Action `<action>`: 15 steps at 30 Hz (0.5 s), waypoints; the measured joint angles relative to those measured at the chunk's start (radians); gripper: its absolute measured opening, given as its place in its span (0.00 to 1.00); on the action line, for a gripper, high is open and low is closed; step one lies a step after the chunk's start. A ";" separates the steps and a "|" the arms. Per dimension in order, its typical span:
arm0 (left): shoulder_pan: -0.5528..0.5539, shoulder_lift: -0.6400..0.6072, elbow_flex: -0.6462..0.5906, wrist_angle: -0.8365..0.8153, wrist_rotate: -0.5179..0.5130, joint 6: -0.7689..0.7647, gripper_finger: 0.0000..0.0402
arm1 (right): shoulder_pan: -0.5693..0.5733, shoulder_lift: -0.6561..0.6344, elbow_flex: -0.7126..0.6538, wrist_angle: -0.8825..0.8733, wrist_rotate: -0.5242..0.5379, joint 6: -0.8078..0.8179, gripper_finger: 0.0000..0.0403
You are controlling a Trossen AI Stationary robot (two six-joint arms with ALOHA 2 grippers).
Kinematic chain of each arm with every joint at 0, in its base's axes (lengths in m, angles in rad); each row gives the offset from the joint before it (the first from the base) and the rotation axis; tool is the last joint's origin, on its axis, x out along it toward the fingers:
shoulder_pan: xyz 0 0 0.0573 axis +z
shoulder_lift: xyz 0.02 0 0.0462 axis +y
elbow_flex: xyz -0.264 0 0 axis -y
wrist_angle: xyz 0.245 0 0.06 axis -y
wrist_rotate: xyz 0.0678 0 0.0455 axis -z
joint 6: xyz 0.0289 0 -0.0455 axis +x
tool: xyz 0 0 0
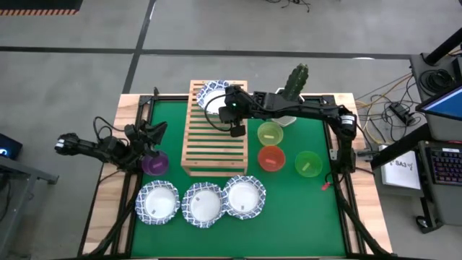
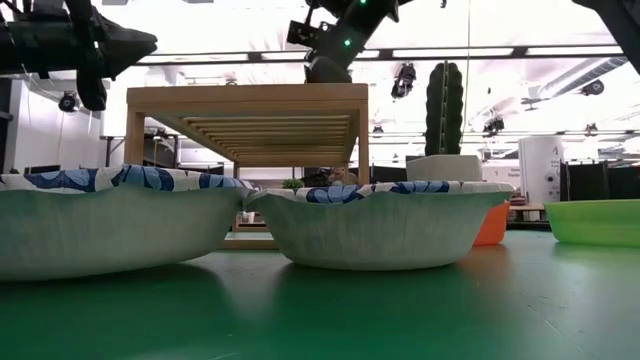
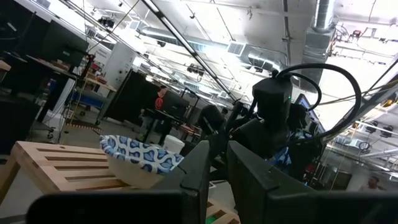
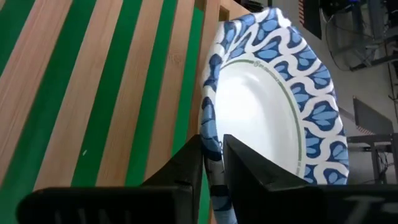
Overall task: Place and stack bowls onto a shelf
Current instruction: Put the white and blue bowl on the shelf
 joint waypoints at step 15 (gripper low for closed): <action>0.000 0.000 0.000 0.001 0.000 0.000 0.10 | 0.000 -0.004 0.000 -0.002 0.000 0.097 0.15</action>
